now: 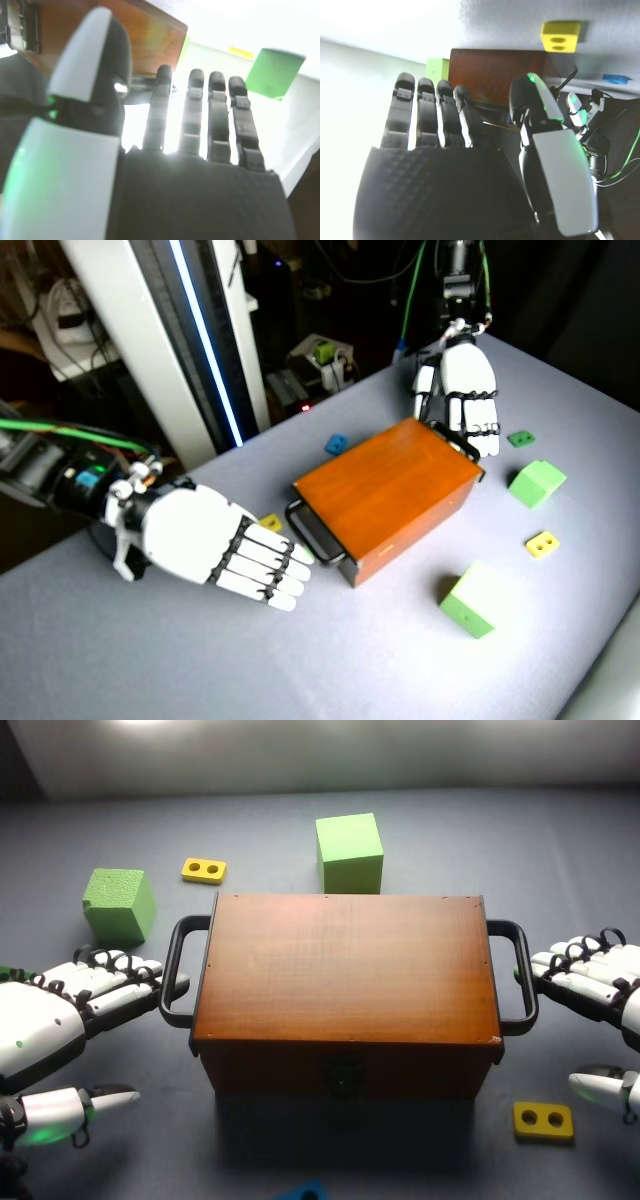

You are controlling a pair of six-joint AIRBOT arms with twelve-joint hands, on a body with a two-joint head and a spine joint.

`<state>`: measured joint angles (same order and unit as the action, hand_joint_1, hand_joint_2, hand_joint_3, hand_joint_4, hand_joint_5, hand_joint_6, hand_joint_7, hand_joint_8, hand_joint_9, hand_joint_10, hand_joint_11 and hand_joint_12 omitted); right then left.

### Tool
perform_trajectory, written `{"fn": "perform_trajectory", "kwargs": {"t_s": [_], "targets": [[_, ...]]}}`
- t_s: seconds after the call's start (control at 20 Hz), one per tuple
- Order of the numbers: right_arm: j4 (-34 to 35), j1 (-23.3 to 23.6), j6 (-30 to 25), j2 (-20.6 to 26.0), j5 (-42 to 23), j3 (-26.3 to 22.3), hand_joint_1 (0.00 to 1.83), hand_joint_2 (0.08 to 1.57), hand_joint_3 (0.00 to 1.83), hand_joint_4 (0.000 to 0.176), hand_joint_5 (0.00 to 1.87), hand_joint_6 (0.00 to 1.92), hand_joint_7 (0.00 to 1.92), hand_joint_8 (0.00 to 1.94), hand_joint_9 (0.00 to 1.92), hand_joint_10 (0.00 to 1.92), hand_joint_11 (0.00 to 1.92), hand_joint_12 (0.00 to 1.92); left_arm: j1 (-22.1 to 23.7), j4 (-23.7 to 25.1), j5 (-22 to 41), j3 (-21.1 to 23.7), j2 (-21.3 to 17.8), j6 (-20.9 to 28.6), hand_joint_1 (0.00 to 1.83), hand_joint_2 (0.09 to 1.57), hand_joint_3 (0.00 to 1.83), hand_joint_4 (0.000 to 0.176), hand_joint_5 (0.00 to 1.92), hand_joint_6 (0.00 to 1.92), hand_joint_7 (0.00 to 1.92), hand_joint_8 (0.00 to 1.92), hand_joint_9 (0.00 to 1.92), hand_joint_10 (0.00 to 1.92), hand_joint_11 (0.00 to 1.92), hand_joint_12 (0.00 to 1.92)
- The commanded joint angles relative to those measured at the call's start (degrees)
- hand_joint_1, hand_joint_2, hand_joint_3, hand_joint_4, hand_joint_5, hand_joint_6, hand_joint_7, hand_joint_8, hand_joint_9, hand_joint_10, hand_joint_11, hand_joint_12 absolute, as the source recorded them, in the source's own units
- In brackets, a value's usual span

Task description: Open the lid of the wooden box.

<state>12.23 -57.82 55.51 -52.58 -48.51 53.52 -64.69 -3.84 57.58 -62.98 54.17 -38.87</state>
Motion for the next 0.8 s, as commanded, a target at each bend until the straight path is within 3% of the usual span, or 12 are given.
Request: {"fn": "perform_trajectory", "kwargs": {"t_s": [0.0,0.05,0.1,0.25,0.35,0.4,0.45,0.75], "targets": [[-0.6,0.2,-0.7,0.5,-8.3,-0.2,0.51,1.40,0.00,0.000,0.00,0.00,0.00,0.00,0.00,0.00,0.00,0.15,0.5,-0.1,8.3,-0.1,0.1,0.6,0.61,1.33,0.00,0.151,0.00,0.00,0.00,0.00,0.00,0.00,0.00,0.00],[-0.6,0.1,-0.9,0.5,-8.4,-0.2,0.51,1.39,0.00,0.000,0.00,0.00,0.00,0.00,0.01,0.00,0.00,0.32,0.5,-0.1,8.4,-0.1,0.1,0.7,0.55,1.34,0.01,0.152,0.00,0.00,0.00,0.00,0.00,0.00,0.00,0.00],[-0.8,0.0,-1.1,0.5,-8.5,-0.2,0.48,1.39,0.00,0.000,0.00,0.00,0.00,0.00,0.00,0.00,0.00,0.06,0.5,-0.1,8.5,-0.1,0.1,0.7,0.56,1.34,0.01,0.139,0.00,0.00,0.00,0.00,0.00,0.00,0.00,0.00],[-1.6,-0.1,-1.4,0.5,-8.5,-0.2,0.46,1.39,0.00,0.000,0.00,0.00,0.00,0.00,0.00,0.00,0.00,0.00,0.5,0.0,8.5,-0.2,0.2,0.8,0.58,1.33,0.00,0.124,0.00,0.00,0.00,0.00,0.00,0.00,0.00,0.00],[-2.0,-0.1,-1.5,0.2,-8.5,-0.1,0.45,1.39,0.00,0.000,0.00,0.00,0.00,0.00,0.00,0.00,0.00,0.00,0.5,0.1,8.4,-0.2,0.2,0.9,0.58,1.33,0.00,0.123,0.00,0.00,0.00,0.00,0.00,0.00,0.00,0.00],[-2.1,-0.2,-1.5,0.0,-8.3,0.0,0.43,1.39,0.00,0.000,0.00,0.00,0.00,0.00,0.00,0.00,0.00,0.00,0.5,0.1,8.4,-0.2,0.3,0.9,0.60,1.32,0.00,0.112,0.00,0.00,0.00,0.00,0.00,0.00,0.00,0.00],[-2.3,-0.2,-1.5,-0.2,-7.7,0.3,0.44,1.40,0.00,0.000,0.00,0.00,0.00,0.00,0.00,0.00,0.00,0.00,0.5,0.1,8.3,-0.3,0.3,0.9,0.55,1.32,0.00,0.131,0.00,0.00,0.00,0.00,0.00,0.00,0.00,0.00],[-2.2,-0.2,-1.5,-1.0,-4.8,1.2,0.47,1.38,0.00,0.000,0.00,0.00,0.00,0.00,0.00,0.00,0.00,0.00,0.6,0.1,8.2,-0.4,0.5,1.1,0.54,1.33,0.00,0.131,0.00,0.00,0.00,0.00,0.00,0.00,0.00,0.00]]}}
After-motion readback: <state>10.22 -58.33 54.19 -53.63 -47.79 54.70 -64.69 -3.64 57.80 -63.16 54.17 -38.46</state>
